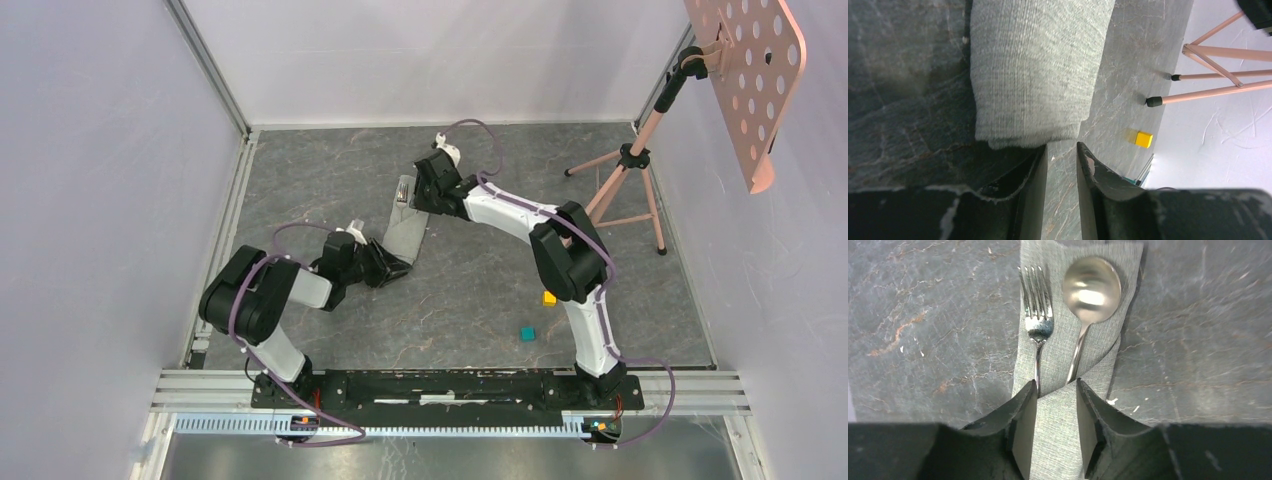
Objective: Fold the napkin into a case and place the utensils inside
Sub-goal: Insert the spoon into the folded napkin, then reset both arms
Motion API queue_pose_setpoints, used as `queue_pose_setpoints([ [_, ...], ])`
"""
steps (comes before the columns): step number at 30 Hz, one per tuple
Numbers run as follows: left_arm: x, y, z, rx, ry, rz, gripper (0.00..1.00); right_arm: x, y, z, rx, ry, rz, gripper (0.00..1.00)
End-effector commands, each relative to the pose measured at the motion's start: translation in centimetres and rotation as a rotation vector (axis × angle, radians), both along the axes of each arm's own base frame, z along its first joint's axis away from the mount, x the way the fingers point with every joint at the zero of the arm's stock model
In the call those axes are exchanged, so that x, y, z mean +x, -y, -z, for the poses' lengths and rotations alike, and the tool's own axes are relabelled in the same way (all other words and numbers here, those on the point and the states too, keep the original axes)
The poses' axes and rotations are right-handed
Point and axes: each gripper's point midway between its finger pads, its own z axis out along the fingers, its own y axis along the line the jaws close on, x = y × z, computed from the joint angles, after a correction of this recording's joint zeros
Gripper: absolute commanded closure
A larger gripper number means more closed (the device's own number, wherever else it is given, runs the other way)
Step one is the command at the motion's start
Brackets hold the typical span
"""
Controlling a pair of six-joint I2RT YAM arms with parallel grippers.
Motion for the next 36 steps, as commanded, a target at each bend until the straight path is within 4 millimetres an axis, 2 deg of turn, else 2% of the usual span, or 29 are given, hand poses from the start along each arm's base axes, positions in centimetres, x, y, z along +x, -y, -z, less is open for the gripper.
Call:
queue_pose_setpoints([
  [1, -1.7, -0.8, 0.7, 0.03, -0.03, 0.0, 0.63, 1.1, 1.3, -6.5, -0.091, 0.192, -0.072, 0.58],
  [5, -3.1, -1.0, -0.9, 0.01, -0.019, 0.018, 0.61, 0.6, 2.6, -8.4, -0.189, 0.284, -0.209, 0.43],
  [9, -3.8, -1.2, -3.5, 0.022, 0.009, 0.042, 0.61, -2.4, 3.2, -8.9, -0.187, 0.38, -0.433, 0.34],
  [10, -3.6, -1.2, -4.5, 0.017, 0.029, 0.042, 0.61, -3.4, 2.9, -9.5, -0.154, 0.414, -0.495, 0.31],
  [14, -1.7, -1.5, -7.8, 0.036, 0.086, 0.005, 0.64, -7.2, 1.2, -8.8, 0.026, 0.407, -0.709, 0.27],
  [16, -0.3, -1.9, -8.4, 0.047, 0.095, -0.022, 0.65, -9.0, 0.3, -8.4, 0.181, 0.385, -0.758, 0.27],
  [20, 2.8, -3.1, -7.6, 0.05, 0.064, -0.077, 0.72, -11.6, -1.9, -9.8, 0.509, 0.407, -0.799, 0.31],
  [24, 4.7, -4.2, -5.6, 0.104, 0.048, -0.118, 0.76, -12.7, -3.4, -9.4, 0.749, 0.336, -0.799, 0.49],
  [26, 5.2, -4.3, -4.7, 0.127, 0.043, -0.113, 0.77, -12.7, -3.8, -7.8, 0.771, 0.294, -0.786, 0.53],
  [30, 5.2, -4.4, -2.4, 0.143, 0.0, -0.113, 0.79, -12.4, -4.5, -3.7, 0.699, 0.222, -0.762, 0.54],
  [33, 4.8, -5.2, -0.2, 0.191, -0.04, -0.131, 0.81, -12.3, -4.5, 0.2, 0.626, 0.157, -0.732, 0.55],
  [36, 4.0, -5.6, 1.1, 0.214, -0.07, -0.13, 0.81, -12.9, -4.2, 2.8, 0.566, 0.111, -0.722, 0.57],
])
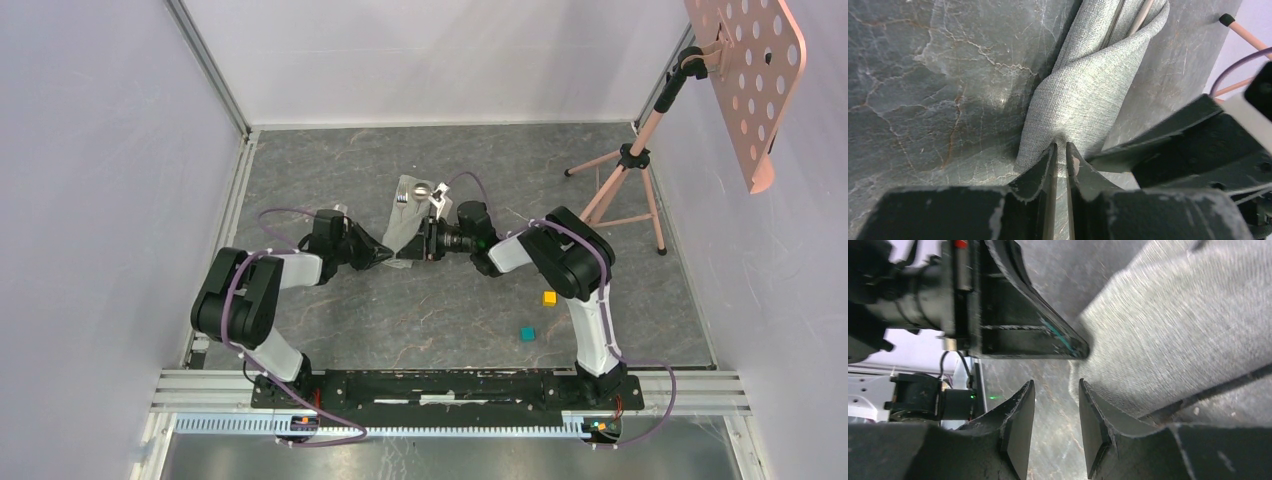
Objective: Fold the napkin into a case and place the utensils inside
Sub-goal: Reset both arms
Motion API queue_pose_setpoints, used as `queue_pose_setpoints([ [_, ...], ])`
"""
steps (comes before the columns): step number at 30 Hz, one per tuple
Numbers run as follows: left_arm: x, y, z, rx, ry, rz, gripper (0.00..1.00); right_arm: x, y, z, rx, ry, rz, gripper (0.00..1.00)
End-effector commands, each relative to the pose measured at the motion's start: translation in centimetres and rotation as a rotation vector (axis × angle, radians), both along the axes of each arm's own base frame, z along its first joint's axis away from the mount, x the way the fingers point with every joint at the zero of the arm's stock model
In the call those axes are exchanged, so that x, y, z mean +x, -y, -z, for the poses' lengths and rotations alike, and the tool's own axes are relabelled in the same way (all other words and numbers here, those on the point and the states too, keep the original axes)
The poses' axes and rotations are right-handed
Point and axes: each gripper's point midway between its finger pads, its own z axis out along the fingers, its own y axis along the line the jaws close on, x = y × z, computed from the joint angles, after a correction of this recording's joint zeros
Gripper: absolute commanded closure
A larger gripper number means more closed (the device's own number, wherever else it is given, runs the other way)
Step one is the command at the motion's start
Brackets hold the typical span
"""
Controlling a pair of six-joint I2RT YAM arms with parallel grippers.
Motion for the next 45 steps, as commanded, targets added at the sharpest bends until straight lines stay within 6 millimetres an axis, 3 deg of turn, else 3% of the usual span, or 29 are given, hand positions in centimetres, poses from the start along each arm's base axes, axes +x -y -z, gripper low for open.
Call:
queue_pose_setpoints([
  [1, 0.0, -1.1, 1.8, 0.087, 0.017, 0.003, 0.81, -0.3, -0.3, 2.3, -0.071, 0.031, -0.007, 0.57],
  [6, -0.4, -1.0, 0.7, 0.072, 0.04, 0.012, 0.81, -0.8, -0.1, 4.6, -0.2, 0.027, -0.016, 0.57],
  [8, -0.4, -0.8, -1.1, 0.055, 0.068, 0.024, 0.8, -0.3, 0.7, 4.1, -0.274, 0.077, -0.007, 0.56],
  [12, -0.9, -0.7, -7.3, 0.048, 0.194, 0.058, 0.69, -0.3, 3.0, -1.8, -0.379, 0.257, -0.004, 0.49],
  [17, -2.5, -1.2, -17.1, 0.088, 0.42, 0.124, 0.52, -1.9, 8.5, -10.1, -0.511, 0.47, 0.052, 0.39],
  [23, -5.3, -2.3, -28.5, 0.153, 0.699, 0.182, 0.42, -3.4, 15.7, -20.8, -0.523, 0.683, 0.321, 0.21],
  [24, -5.8, -2.5, -30.1, 0.164, 0.739, 0.18, 0.32, -3.7, 16.8, -22.2, -0.524, 0.706, 0.366, 0.19],
  [25, -6.3, -2.8, -32.1, 0.177, 0.787, 0.18, 0.29, -4.0, 18.0, -24.0, -0.517, 0.744, 0.41, 0.18],
  [28, -8.1, -3.8, -37.4, 0.216, 0.918, 0.153, 0.23, -5.6, 20.7, -27.9, -0.522, 0.846, 0.464, 0.1],
  [32, -10.4, -5.1, -42.8, 0.234, 1.068, 0.088, 0.17, -7.2, 25.1, -32.6, -0.507, 0.96, 0.628, 0.02],
  [38, -13.3, -6.6, -47.1, 0.23, 1.223, 0.007, 0.13, -9.7, 29.4, -37.2, -0.452, 1.071, 0.789, 0.02],
  [45, -14.4, -7.6, -47.8, 0.252, 1.251, -0.038, 0.11, -11.5, 31.5, -38.6, -0.378, 1.135, 0.871, 0.02],
])
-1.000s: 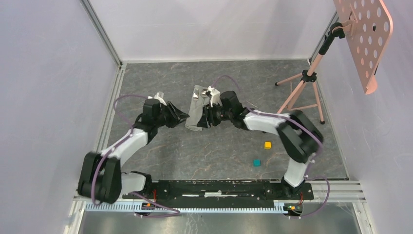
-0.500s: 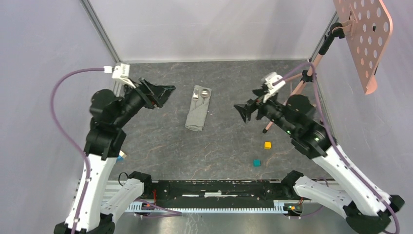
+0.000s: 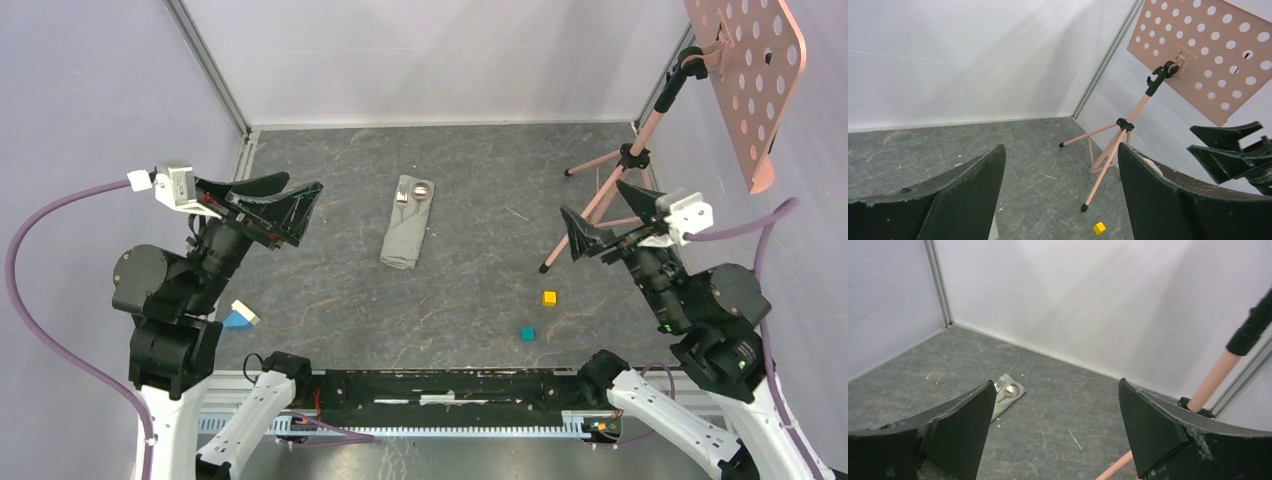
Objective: Fold the napkin into a case and place the utensils inside
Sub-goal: Reset both arms
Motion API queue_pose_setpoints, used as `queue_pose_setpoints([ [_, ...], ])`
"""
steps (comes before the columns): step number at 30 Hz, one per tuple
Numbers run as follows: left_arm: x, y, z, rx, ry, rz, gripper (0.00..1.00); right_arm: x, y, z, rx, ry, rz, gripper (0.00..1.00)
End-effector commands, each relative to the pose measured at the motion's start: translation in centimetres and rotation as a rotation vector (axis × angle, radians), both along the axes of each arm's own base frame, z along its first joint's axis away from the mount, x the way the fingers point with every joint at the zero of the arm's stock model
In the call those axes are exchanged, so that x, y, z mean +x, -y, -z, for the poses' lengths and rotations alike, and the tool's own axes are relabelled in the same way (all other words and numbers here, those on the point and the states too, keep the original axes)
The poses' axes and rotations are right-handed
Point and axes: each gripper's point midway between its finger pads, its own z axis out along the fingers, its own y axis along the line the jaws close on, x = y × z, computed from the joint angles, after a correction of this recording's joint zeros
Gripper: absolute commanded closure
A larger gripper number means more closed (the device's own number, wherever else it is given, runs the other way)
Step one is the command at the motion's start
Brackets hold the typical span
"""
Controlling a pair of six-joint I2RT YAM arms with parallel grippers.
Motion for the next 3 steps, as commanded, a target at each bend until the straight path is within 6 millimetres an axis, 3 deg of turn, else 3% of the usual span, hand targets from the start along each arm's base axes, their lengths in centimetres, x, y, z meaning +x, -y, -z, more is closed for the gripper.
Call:
queue_pose_setpoints([
  [1, -0.09, -1.07, -0.82, 0.034, 0.047, -0.062, 0.11, -0.12, 1.71, -0.88, 0.036, 0.053, 0.072, 0.02],
  [3, -0.08, -1.1, -0.72, 0.033, 0.041, -0.063, 0.11, 0.05, 1.92, -0.73, 0.041, 0.048, 0.088, 0.02],
])
